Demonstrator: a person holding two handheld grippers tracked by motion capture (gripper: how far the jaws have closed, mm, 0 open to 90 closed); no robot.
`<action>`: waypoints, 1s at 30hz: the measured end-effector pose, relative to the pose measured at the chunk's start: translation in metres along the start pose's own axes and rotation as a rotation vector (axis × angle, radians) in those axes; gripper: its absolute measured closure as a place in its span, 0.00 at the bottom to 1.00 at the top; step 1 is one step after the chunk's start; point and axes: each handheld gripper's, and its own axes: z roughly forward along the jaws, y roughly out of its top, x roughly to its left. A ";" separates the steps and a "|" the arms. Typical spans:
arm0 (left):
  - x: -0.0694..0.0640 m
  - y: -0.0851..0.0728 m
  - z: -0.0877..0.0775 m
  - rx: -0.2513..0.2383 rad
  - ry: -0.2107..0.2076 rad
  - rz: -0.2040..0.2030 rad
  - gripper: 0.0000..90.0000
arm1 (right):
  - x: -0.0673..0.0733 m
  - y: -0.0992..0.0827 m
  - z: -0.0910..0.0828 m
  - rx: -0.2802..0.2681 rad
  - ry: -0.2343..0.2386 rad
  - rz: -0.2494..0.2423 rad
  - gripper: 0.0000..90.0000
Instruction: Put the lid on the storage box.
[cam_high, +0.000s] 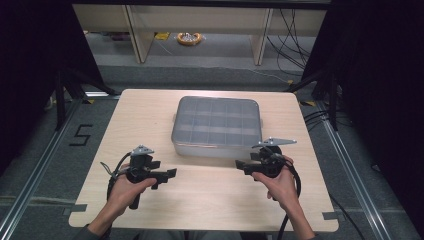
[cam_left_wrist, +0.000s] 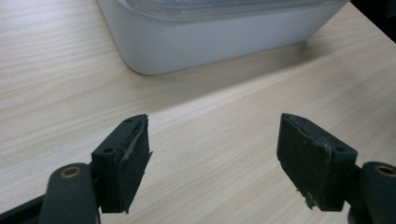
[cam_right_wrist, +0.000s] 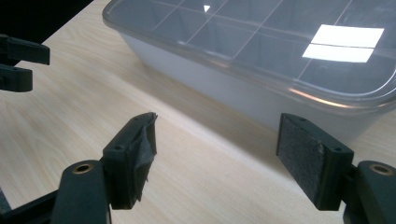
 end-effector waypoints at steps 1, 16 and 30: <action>-0.001 -0.002 0.000 0.004 0.002 0.006 0.28 | -0.003 -0.001 0.001 -0.008 -0.009 -0.042 0.33; -0.015 -0.039 -0.008 0.000 0.028 0.075 0.26 | 0.010 -0.033 -0.001 0.004 0.047 -0.070 0.27; -0.020 -0.074 -0.009 0.038 0.055 0.131 0.25 | 0.018 -0.066 0.005 0.018 0.111 -0.070 0.19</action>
